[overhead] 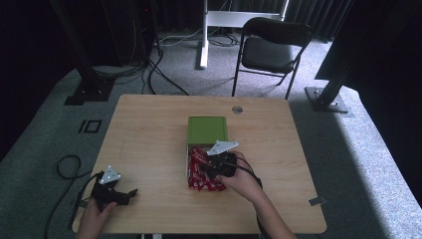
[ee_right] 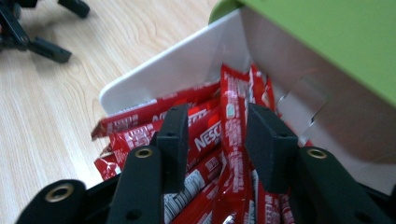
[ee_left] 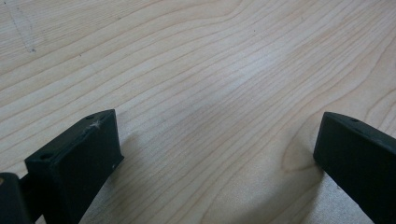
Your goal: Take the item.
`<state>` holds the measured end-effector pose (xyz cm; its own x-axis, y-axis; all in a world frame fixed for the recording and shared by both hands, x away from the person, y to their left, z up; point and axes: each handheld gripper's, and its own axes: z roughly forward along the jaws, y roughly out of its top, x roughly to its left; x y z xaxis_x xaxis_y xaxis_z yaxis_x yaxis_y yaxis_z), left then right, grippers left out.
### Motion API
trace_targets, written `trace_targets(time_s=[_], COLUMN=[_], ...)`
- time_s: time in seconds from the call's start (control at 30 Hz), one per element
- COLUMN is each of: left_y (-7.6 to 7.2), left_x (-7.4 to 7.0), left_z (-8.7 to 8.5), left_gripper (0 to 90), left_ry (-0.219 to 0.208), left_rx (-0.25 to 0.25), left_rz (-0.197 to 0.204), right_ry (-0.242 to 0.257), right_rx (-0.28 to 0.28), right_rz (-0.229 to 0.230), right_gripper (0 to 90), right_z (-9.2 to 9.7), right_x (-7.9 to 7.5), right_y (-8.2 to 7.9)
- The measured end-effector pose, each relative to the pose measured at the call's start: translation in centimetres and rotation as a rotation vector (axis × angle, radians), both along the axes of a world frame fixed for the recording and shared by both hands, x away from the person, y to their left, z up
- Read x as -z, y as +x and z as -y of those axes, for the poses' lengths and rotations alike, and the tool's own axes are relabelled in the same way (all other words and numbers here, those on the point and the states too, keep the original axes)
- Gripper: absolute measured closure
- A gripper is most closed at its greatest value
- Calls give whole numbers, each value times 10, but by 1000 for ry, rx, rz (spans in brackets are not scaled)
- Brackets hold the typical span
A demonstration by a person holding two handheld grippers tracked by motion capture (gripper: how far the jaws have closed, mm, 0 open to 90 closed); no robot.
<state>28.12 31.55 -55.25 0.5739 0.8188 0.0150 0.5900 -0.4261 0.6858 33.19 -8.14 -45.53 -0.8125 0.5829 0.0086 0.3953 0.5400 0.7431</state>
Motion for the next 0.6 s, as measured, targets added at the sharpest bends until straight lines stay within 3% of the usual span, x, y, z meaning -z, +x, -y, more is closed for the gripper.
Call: trace_targets(time_s=[0.3, 0.6], left_y=[0, 0], left_x=[0, 0], left_z=[0, 0], left_gripper=[15, 15], left_ry=[0, 0], left_rx=[0, 0], left_rz=[-1, -1], right_ry=[-104, -146], right_rx=[10, 35], right_rz=[-25, -48], right_gripper=[660, 710], right_z=[-9, -18], right_x=[10, 16], right_y=[7, 9])
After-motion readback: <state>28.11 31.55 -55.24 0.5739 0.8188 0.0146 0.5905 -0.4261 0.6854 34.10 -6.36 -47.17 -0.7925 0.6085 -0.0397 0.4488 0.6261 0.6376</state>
